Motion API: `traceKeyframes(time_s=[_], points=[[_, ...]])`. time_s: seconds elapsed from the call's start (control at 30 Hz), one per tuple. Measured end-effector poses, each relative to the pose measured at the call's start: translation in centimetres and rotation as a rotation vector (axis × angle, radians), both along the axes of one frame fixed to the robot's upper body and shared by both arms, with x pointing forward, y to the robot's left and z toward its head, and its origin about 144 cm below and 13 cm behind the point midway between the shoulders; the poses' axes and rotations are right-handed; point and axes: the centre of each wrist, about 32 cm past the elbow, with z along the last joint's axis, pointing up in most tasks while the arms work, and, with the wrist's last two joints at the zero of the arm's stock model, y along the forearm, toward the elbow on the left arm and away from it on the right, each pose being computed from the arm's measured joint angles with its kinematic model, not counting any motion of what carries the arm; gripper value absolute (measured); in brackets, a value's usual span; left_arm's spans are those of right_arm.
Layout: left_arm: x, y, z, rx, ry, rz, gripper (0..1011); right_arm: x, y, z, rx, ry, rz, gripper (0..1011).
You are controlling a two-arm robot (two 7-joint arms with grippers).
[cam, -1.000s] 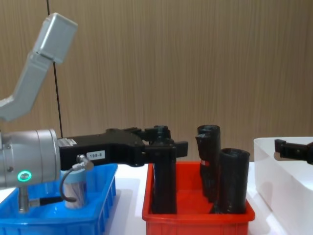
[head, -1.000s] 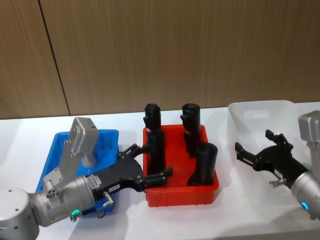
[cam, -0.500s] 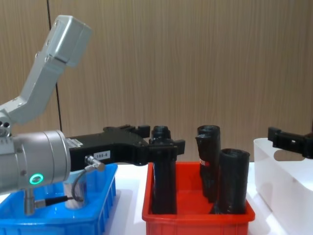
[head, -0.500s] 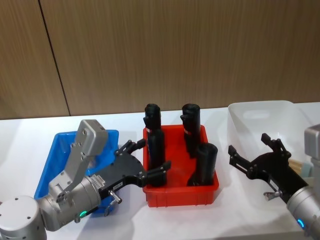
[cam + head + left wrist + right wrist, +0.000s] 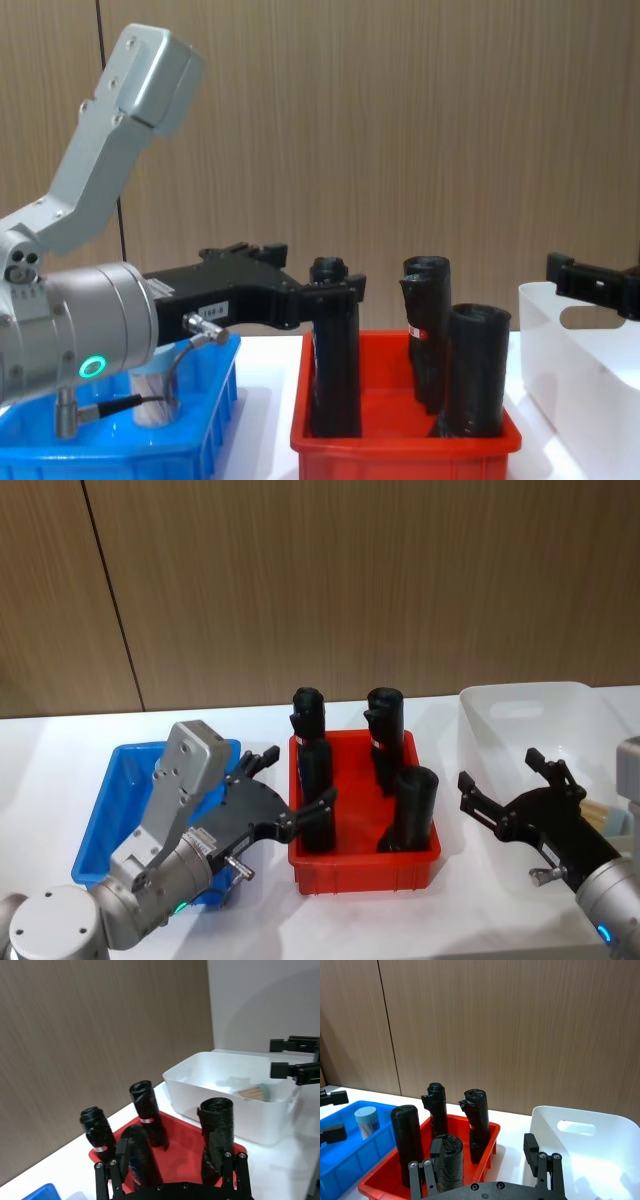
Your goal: Pick the cotton swabs from the blue box and place them into the white box.
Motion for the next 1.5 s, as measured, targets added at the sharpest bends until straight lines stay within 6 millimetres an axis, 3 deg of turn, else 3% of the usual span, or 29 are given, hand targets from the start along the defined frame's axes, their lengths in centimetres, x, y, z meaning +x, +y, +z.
traceKeyframes(time_s=[0.8,1.5], points=[[-2.6,-2.5,0.1,0.010,-0.108,0.240,1004,0.0,0.0,0.0,0.000,0.000,0.001,1001],[-3.0,-2.8,0.2,0.009,-0.125,0.276,1004,0.0,0.0,0.0,0.000,0.001,0.004,1002]])
